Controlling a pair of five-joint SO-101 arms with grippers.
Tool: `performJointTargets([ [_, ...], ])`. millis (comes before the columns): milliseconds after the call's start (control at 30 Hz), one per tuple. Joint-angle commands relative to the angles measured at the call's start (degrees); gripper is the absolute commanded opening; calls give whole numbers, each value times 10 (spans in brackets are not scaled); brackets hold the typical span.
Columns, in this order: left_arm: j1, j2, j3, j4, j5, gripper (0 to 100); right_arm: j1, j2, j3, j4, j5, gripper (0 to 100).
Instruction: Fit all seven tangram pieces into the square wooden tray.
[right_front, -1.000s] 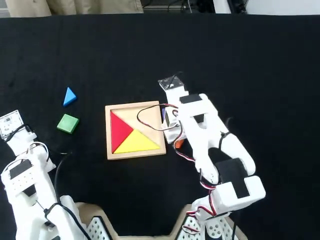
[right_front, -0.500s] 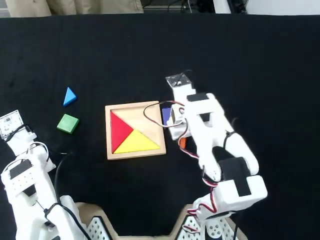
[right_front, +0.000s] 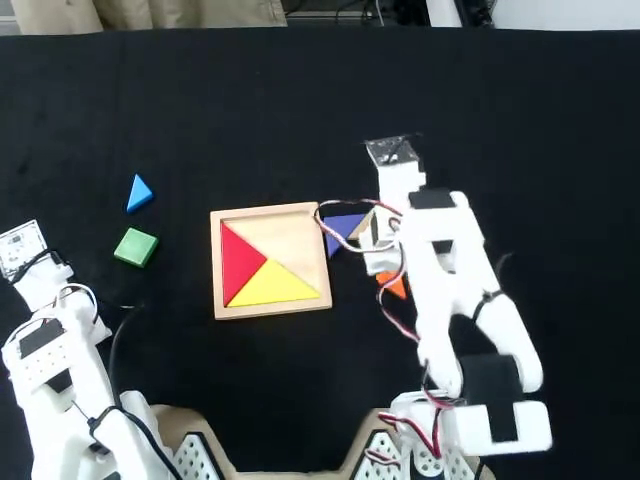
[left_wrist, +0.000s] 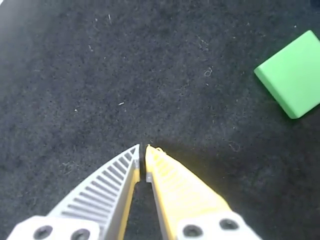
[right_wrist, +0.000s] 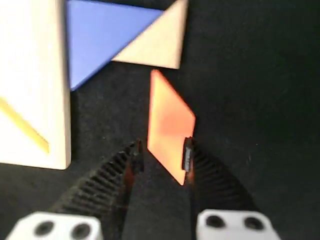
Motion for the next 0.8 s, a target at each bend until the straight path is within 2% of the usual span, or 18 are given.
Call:
performJointTargets([
  [0, 8, -10, 1, -9, -7, 30, -21, -17, 1, -16, -2, 136],
  [167, 8, -11, 1, -9, -7, 30, -21, 44, -23, -14, -59, 228],
  [433, 8, -11, 1, -10, -7, 30, -11, 133, -72, -23, -58, 217],
  [633, 8, -11, 1, -10, -7, 30, -11, 144, -101, -24, -58, 86],
  [767, 8, -11, 1, -10, -7, 30, -11, 144, -102, -34, -58, 49],
])
